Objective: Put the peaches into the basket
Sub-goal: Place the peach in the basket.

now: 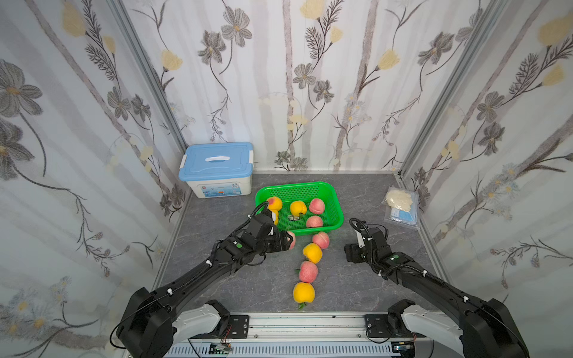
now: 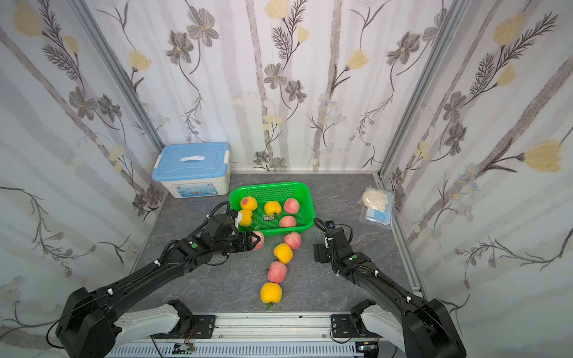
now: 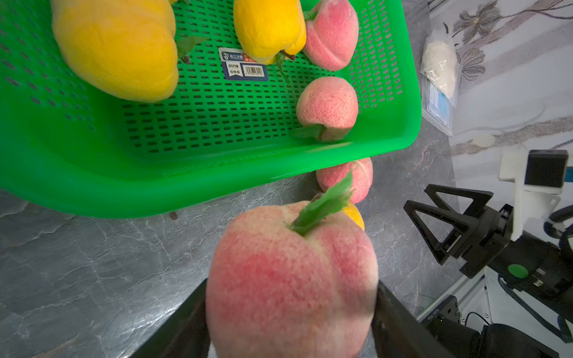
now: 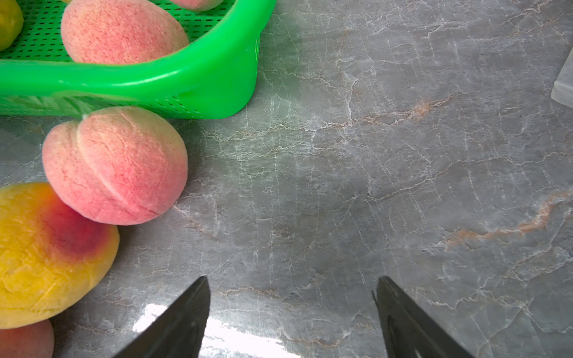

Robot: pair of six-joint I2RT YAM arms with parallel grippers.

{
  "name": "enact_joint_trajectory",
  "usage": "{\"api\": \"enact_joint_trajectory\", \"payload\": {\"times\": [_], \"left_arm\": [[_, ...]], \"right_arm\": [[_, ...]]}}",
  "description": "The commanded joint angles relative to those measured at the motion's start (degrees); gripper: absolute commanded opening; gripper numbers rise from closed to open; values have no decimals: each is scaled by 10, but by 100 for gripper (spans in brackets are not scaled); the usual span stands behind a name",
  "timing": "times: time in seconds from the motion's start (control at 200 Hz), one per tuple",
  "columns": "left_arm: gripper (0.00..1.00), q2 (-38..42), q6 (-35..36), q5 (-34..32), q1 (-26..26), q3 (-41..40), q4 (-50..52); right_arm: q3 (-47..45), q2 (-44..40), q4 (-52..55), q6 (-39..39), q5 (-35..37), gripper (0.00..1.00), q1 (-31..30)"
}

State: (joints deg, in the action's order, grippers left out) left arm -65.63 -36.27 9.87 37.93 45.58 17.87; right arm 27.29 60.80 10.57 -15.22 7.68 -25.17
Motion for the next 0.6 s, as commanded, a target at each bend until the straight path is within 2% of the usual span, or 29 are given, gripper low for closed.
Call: {"api": "enact_joint_trajectory", "payload": {"times": [0.0, 0.345, 0.594], "left_arm": [[74, 7, 13, -32, -1, 26, 47], [77, -4, 17, -103, -14, 80, 94], [77, -18, 19, -102, -37, 107, 87]], "right_arm": [[-1, -2, -12, -8, 8, 85, 0], [-2, -6, -12, -8, 8, 85, -1], [-4, -9, -13, -8, 10, 85, 0]]}}
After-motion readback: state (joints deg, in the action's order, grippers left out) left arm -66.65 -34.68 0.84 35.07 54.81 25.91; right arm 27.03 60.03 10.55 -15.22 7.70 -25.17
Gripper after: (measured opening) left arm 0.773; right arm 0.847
